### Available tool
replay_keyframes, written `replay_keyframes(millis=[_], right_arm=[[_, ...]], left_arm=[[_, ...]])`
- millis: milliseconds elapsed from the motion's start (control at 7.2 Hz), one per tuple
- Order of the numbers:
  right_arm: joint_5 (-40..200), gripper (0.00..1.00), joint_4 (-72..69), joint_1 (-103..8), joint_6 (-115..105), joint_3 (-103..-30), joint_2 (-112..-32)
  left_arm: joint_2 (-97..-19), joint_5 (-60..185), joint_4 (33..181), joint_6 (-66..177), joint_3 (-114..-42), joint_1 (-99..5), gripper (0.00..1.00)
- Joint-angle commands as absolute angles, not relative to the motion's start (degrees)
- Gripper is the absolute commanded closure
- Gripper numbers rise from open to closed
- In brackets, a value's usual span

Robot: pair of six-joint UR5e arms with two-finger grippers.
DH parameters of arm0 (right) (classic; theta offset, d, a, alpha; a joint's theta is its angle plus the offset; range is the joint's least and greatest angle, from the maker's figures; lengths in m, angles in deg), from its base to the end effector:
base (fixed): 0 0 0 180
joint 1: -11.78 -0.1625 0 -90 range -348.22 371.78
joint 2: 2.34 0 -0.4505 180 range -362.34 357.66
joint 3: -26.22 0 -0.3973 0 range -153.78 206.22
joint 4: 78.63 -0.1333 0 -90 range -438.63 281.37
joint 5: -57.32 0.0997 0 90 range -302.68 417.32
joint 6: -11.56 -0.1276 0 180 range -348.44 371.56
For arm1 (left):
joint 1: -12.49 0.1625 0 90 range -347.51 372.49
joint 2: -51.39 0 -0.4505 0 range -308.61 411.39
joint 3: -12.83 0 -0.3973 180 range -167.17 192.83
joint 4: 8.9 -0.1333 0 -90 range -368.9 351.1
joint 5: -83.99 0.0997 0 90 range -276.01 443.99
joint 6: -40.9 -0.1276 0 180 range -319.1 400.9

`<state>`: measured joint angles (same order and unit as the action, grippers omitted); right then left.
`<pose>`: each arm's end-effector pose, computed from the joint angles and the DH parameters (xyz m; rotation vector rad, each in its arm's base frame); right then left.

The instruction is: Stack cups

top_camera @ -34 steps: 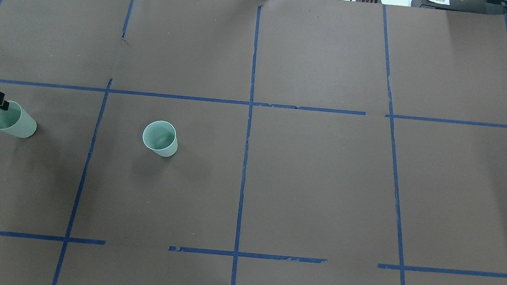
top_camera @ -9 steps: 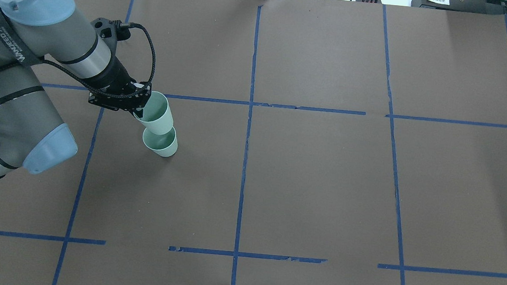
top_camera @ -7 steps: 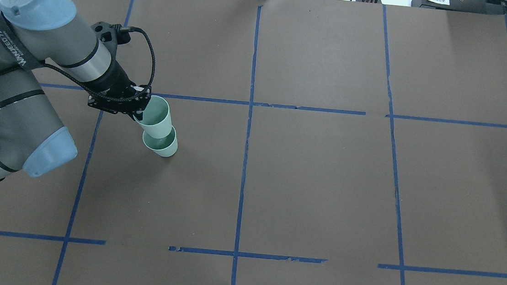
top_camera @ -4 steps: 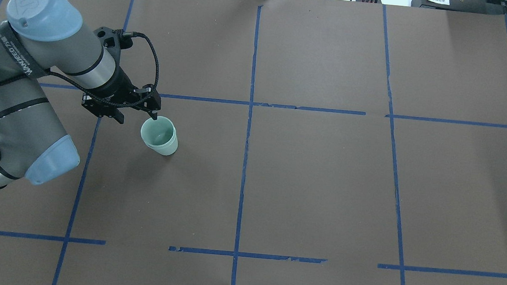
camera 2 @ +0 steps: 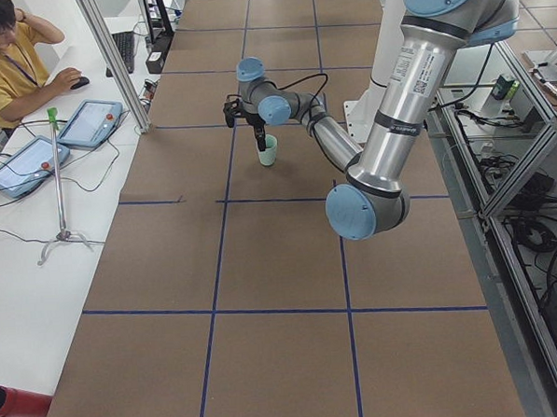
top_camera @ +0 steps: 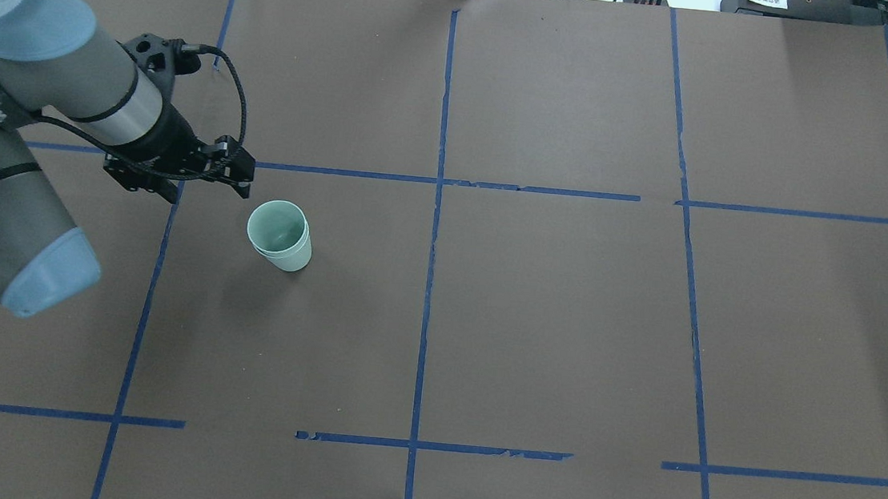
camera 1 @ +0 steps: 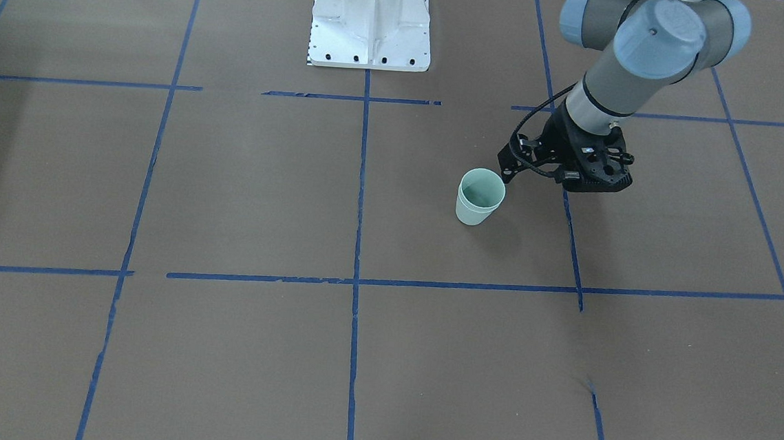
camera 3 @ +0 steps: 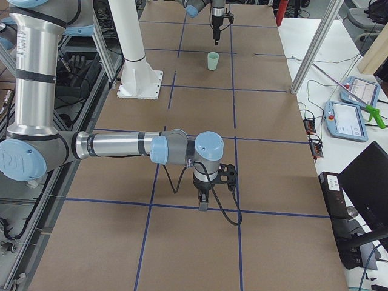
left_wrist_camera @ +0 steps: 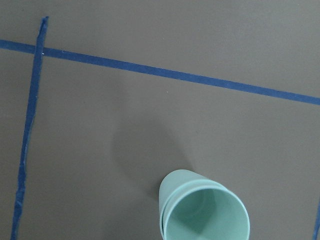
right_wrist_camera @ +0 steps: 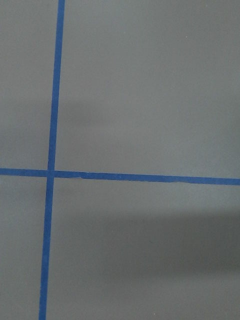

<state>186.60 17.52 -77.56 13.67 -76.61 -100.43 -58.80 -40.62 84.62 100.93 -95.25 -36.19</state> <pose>0.0476 -0.4304 0.6769 -0.0150 -0.6858 -0.0380 0.3582 -0.4996 0.3511 0.0017 0.9104 -0.0835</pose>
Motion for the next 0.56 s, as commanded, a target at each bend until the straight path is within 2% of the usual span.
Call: replay_keyframes(millis=[0,417], right_arm=[[186.6,0.0,17.5,-77.6,13.7,-76.6,-100.4],[186.6,0.0,17.5,-77.5,13.7,-76.6,-100.4]], left_arm=[[-49.7,-40.9,84.4,77.6,-94.9,-47.7,0.0],[-36.2,-41.9,84.3,39.3,-88.5,-67.9,0.0]])
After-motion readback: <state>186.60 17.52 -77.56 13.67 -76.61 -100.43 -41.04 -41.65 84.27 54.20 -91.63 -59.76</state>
